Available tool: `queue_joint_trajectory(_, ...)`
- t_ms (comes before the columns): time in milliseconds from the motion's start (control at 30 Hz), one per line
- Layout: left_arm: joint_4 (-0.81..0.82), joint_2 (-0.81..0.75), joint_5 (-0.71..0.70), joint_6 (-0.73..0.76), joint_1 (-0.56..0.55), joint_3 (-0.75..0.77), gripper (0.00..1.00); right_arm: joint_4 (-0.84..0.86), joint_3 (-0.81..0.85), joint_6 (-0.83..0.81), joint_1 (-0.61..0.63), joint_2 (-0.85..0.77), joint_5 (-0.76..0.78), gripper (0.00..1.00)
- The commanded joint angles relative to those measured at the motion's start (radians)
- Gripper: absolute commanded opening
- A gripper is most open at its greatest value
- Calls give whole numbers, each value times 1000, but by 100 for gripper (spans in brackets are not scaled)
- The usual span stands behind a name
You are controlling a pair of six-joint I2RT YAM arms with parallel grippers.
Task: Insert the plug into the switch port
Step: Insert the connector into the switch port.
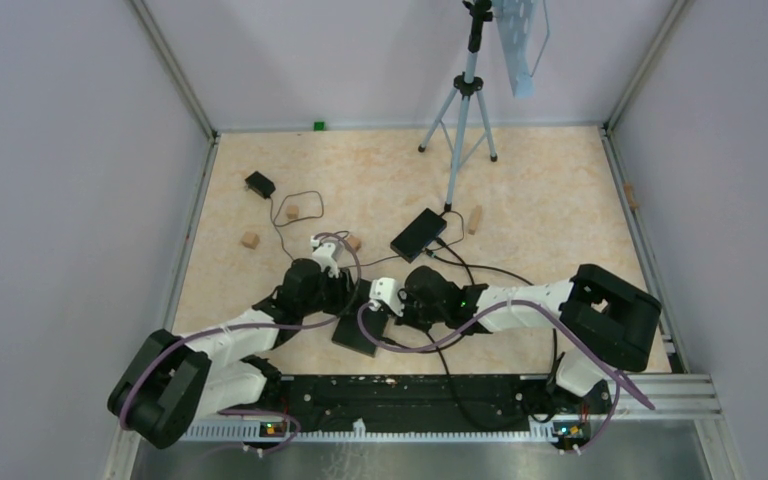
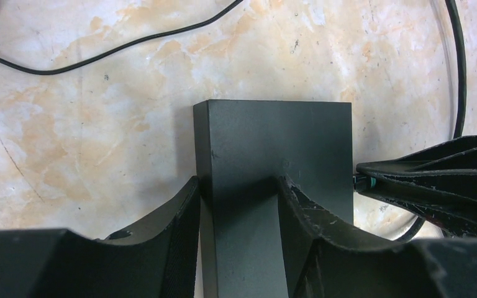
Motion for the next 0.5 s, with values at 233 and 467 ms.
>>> queue_joint_trajectory(233,-154,51,160,-106,-99,62,58,415,117,-22,30,30,8,0)
queue_joint_trajectory(467,-216,22,-27,-128,-22,137,77,346,-42,61,-4,-31,87,17)
